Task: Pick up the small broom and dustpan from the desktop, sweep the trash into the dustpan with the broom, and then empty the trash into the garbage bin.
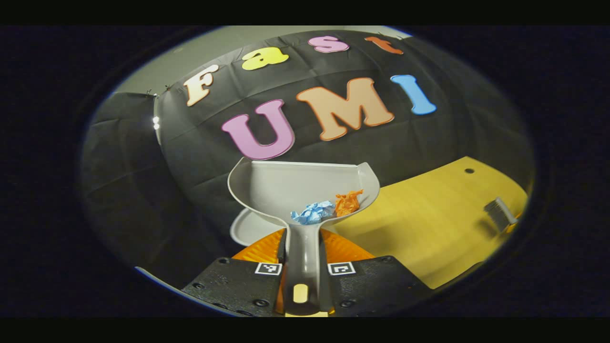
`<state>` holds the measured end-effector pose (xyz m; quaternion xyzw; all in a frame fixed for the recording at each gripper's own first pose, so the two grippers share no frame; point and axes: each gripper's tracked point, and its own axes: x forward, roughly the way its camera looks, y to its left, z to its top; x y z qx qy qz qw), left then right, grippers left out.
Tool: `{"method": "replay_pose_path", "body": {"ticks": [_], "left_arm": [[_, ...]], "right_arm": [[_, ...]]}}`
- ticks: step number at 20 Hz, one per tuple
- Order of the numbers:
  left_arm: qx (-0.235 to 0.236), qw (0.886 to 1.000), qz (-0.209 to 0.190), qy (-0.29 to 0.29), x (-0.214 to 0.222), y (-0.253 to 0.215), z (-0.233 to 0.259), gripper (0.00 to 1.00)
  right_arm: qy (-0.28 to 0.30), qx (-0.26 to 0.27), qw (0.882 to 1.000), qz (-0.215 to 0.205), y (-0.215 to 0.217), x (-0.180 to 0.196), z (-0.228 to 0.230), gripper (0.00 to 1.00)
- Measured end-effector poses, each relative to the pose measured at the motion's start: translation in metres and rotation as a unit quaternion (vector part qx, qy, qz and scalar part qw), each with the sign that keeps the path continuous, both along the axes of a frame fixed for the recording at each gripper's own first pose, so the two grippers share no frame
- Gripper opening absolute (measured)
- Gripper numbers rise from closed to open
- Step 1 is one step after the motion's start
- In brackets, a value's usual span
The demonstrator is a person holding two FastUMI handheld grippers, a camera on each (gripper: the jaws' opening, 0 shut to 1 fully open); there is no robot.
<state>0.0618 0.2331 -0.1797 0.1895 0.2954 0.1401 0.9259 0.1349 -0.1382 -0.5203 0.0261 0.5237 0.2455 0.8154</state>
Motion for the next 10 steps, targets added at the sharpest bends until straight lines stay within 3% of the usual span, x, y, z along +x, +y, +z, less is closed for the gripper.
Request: {"method": "replay_pose_path", "body": {"ticks": [3,7,9,10], "left_arm": [[0.098,0.994,0.009,0.037,-0.002,0.059,0.015,0.20],[0.213,0.972,-0.008,0.096,-0.005,0.109,0.023,0.22],[0.284,0.948,-0.037,0.139,-0.007,0.123,0.025,0.19],[0.332,0.928,-0.059,0.159,-0.006,0.130,0.028,0.19]], "right_arm": [[0.004,0.005,1.000,0.018,0.009,0.010,-0.013,0.18],[0.011,0.001,0.999,0.037,0.010,0.010,-0.023,0.18],[0.014,-0.002,0.999,0.043,0.012,0.010,-0.024,0.18],[0.015,-0.003,0.999,0.045,0.011,0.010,-0.024,0.18]]}}
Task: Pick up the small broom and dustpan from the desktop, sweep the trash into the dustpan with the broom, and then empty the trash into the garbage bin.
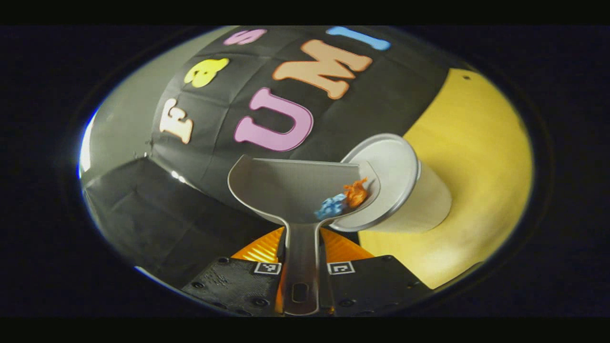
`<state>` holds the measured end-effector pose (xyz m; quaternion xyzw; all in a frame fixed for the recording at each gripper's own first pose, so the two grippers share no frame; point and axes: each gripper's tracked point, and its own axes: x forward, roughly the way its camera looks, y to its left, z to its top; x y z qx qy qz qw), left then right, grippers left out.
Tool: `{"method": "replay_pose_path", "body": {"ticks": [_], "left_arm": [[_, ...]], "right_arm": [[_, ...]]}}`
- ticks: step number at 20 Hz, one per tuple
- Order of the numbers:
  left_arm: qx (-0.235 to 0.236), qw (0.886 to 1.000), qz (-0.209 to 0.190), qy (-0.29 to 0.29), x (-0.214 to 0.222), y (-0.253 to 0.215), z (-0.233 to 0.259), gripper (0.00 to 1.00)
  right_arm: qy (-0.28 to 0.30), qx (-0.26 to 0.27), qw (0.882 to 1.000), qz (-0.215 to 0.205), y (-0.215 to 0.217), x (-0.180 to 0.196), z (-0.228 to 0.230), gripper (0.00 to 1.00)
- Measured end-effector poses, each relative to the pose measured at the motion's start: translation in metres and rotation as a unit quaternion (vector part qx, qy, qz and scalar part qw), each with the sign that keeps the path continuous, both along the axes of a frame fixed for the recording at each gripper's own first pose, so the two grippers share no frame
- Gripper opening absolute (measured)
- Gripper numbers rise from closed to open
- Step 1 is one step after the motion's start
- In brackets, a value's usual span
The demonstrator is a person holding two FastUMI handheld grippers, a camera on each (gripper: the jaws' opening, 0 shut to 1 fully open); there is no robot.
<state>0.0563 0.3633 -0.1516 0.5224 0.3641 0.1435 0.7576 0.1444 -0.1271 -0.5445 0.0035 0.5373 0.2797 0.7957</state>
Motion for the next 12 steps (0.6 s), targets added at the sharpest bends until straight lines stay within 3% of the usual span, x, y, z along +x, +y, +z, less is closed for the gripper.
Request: {"method": "replay_pose_path", "body": {"ticks": [2,6,9,12], "left_arm": [[0.078,0.995,-0.044,0.046,0.004,0.007,0.010,0.19],[0.128,0.983,-0.086,0.096,0.006,0.008,0.011,0.20],[0.118,0.985,-0.079,0.097,0.003,0.006,0.009,0.21],[0.032,0.998,-0.045,0.038,0.000,-0.005,0.006,0.20]], "right_arm": [[0.002,-0.002,1.000,0.001,0.001,0.000,-0.001,0.18],[0.004,-0.005,1.000,0.001,0.002,-0.001,-0.002,0.18],[0.004,-0.005,1.000,-0.001,0.002,-0.004,-0.003,0.18],[-0.004,-0.005,1.000,-0.014,0.001,-0.003,-0.002,0.18]]}}
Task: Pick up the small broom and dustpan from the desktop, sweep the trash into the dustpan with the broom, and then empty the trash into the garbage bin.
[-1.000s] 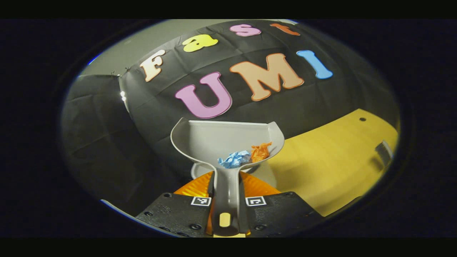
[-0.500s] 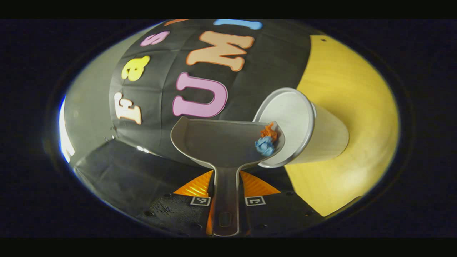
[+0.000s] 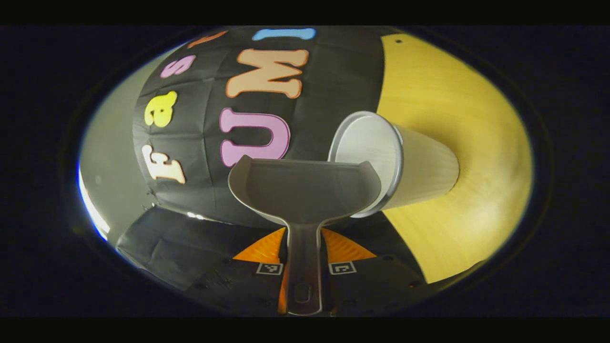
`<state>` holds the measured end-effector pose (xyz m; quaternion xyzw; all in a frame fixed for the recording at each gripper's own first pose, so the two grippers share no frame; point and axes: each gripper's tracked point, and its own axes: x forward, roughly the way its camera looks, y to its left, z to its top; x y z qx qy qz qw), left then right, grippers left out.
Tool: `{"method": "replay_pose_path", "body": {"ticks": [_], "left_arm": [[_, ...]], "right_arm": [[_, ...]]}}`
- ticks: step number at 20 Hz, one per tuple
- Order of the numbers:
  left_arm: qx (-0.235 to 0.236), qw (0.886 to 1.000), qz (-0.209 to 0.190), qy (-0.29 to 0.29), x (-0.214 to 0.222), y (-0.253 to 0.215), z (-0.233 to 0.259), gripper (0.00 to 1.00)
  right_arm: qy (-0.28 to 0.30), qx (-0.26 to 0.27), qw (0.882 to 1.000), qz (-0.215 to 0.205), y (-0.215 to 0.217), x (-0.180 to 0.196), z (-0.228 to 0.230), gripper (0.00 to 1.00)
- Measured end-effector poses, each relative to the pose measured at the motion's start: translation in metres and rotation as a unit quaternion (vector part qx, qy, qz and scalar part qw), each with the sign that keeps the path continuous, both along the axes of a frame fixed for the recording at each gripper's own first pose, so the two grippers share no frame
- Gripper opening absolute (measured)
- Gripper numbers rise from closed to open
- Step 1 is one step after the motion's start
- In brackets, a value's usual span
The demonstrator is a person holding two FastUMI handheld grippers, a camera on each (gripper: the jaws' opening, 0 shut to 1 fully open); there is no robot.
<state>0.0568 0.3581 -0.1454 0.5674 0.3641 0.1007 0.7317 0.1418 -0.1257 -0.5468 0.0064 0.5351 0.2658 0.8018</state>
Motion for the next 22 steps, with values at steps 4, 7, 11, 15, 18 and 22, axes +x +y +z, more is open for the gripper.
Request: {"method": "replay_pose_path", "body": {"ticks": [4,7,11,15,18,22], "left_arm": [[-0.146,0.982,0.026,-0.113,0.005,-0.057,0.007,0.22],[-0.253,0.955,0.034,-0.150,0.009,-0.110,-0.004,0.22],[-0.383,0.910,0.035,-0.157,0.013,-0.193,-0.032,0.20],[-0.477,0.869,0.048,-0.121,-0.007,-0.264,-0.078,0.22],[-0.501,0.859,0.076,-0.072,-0.045,-0.297,-0.137,0.20],[-0.512,0.849,0.129,-0.007,-0.086,-0.315,-0.202,0.20]], "right_arm": [[-0.014,0.008,1.000,-0.021,0.000,0.005,0.002,0.18],[-0.024,0.015,0.999,-0.039,0.000,0.009,0.006,0.18],[-0.027,0.009,0.997,-0.071,-0.003,0.011,0.007,0.18],[-0.021,-0.032,0.995,-0.092,-0.006,0.012,-0.002,0.18],[0.006,-0.043,0.992,-0.122,-0.003,0.008,-0.010,0.18],[0.035,-0.084,0.987,-0.135,-0.003,0.001,-0.020,0.18]]}}
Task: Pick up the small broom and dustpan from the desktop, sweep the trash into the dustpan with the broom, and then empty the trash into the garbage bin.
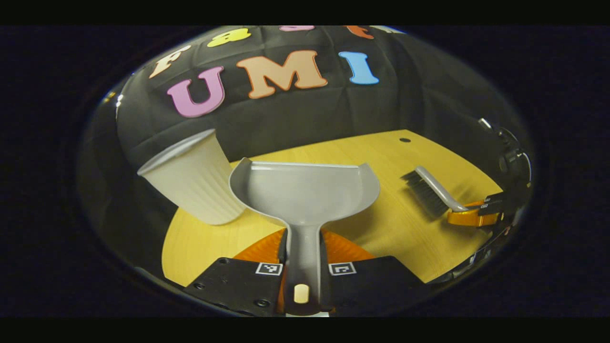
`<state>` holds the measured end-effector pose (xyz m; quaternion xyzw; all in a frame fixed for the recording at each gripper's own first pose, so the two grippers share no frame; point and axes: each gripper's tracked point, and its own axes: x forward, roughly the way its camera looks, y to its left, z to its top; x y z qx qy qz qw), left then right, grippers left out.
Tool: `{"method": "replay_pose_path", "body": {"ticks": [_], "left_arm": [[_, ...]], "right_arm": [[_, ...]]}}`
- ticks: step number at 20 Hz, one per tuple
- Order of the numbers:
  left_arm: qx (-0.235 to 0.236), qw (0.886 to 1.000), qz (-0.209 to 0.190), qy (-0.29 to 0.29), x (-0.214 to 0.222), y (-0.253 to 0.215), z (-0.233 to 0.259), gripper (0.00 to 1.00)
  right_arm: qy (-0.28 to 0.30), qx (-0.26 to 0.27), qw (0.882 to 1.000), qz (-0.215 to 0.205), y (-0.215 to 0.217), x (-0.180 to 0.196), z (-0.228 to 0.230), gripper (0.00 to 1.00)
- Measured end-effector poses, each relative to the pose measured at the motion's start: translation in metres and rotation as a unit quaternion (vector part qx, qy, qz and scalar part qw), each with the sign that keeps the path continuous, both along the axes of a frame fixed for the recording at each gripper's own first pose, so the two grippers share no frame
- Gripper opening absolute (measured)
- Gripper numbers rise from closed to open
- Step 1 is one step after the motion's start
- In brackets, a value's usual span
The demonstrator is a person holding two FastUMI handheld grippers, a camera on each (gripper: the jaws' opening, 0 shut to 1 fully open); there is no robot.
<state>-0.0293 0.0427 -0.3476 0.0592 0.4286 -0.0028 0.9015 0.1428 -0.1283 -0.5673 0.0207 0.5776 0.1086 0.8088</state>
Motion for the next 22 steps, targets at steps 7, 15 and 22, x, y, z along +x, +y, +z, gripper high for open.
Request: {"method": "replay_pose_path", "body": {"ticks": [7,15,22], "left_arm": [[-0.039,0.994,0.045,0.091,-0.040,-0.006,-0.037,0.22],[-0.064,0.990,0.058,0.113,-0.048,-0.018,-0.040,0.32],[-0.061,0.993,0.039,0.091,-0.046,-0.030,-0.039,0.93]], "right_arm": [[0.045,-0.059,0.997,0.014,-0.005,-0.005,-0.004,0.18],[0.052,-0.077,0.994,0.052,0.001,-0.007,-0.003,0.29],[0.041,-0.080,0.992,0.087,0.006,-0.015,0.001,0.93]]}}
